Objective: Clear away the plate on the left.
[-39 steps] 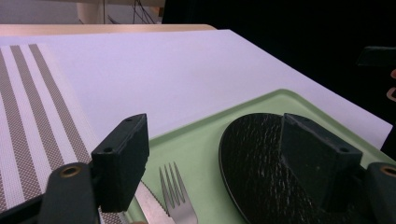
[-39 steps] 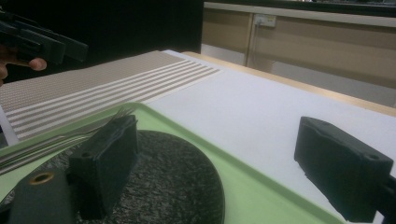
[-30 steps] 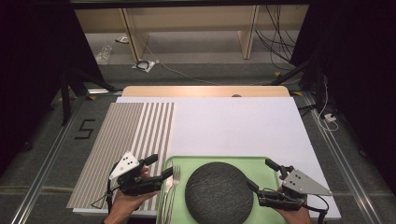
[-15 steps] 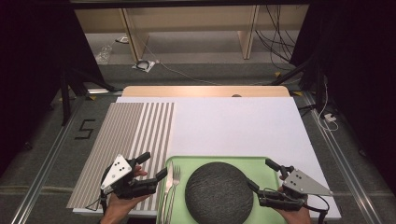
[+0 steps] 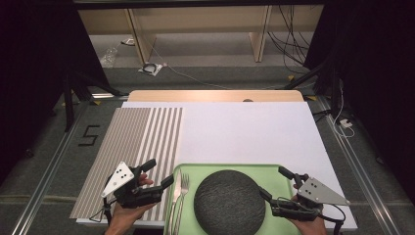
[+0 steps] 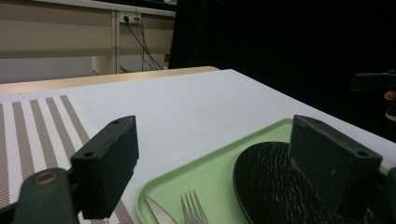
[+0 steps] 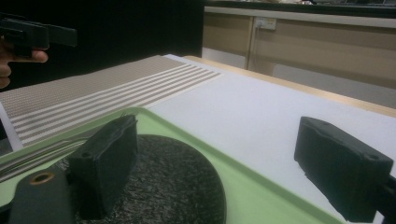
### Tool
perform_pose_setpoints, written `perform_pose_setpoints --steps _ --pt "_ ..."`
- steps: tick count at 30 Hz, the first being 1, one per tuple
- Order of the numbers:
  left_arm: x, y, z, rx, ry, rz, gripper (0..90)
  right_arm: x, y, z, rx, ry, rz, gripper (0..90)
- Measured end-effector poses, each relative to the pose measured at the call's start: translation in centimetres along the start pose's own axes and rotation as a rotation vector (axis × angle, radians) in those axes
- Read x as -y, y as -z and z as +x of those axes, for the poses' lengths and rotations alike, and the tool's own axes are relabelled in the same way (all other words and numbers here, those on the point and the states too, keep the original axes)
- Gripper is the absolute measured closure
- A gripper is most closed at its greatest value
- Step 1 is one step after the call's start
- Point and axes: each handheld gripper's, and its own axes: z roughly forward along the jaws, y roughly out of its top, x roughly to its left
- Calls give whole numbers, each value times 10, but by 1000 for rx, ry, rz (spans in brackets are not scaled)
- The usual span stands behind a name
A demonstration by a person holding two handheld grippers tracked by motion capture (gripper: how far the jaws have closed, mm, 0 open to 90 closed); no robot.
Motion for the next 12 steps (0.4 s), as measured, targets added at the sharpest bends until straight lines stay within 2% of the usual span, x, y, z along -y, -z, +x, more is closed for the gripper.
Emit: perform_pose_setpoints --steps 12 --pt "0 1 2 -9 1 -14 163 0 1 0 4 2 7 146"
